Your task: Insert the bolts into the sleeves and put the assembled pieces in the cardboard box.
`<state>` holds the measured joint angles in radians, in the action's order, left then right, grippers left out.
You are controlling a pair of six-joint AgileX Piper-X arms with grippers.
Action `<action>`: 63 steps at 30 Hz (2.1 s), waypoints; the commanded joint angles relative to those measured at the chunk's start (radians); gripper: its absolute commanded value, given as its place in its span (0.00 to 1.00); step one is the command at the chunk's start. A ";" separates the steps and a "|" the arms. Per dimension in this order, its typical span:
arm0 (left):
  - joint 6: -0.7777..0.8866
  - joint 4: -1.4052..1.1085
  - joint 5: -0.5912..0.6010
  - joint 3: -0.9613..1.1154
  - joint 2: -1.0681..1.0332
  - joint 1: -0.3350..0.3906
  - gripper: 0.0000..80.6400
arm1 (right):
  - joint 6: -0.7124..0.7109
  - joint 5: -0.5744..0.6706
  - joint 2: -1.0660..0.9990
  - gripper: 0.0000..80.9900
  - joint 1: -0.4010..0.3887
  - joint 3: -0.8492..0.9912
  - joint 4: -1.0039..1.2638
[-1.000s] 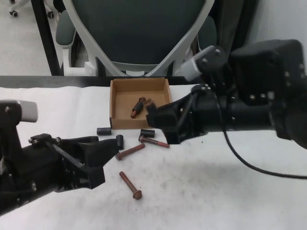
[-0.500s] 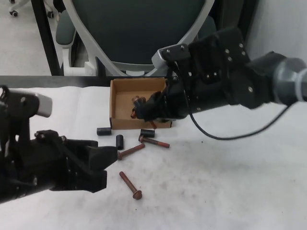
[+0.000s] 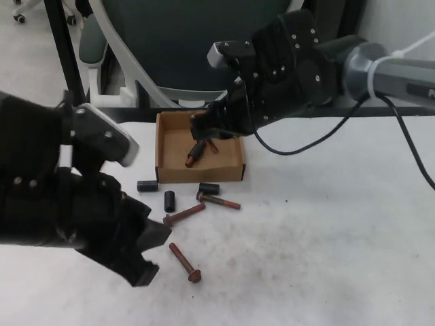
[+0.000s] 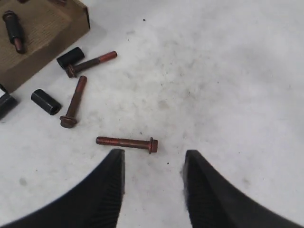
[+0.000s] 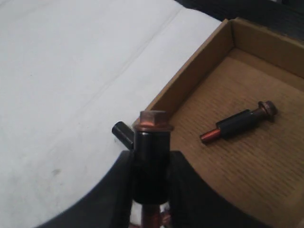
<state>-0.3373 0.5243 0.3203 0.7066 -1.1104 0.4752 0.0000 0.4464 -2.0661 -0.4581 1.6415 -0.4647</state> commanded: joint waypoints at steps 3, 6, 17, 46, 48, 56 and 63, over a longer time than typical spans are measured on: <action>-0.192 0.036 -0.023 0.043 -0.028 0.016 0.48 | 0.000 0.016 -0.049 0.00 0.024 0.079 -0.042; -0.282 0.034 -0.057 0.056 -0.041 0.016 0.48 | -0.007 0.012 -0.084 0.00 0.040 0.109 -0.056; -0.777 0.019 0.018 0.058 -0.095 0.016 0.48 | -0.007 0.004 -0.217 0.00 0.070 0.216 -0.054; -1.335 -0.061 -0.226 0.058 -0.380 0.086 0.48 | -0.113 -0.141 -0.274 0.51 0.072 0.264 -0.100; -1.372 -0.075 -0.247 0.058 -0.406 0.081 0.48 | -0.113 -0.109 -0.274 0.51 0.072 0.264 -0.103; -1.489 -0.108 -0.283 0.060 -0.449 0.082 0.48 | -0.148 -0.036 -0.243 0.47 0.069 0.264 -0.137; -1.511 -0.123 -0.284 0.122 -0.491 0.082 0.42 | -0.212 0.049 -0.148 0.38 0.068 0.176 -0.127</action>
<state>-1.8372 0.4108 0.0430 0.7979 -1.5888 0.5577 -0.1873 0.4685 -2.2671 -0.3910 1.8470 -0.6050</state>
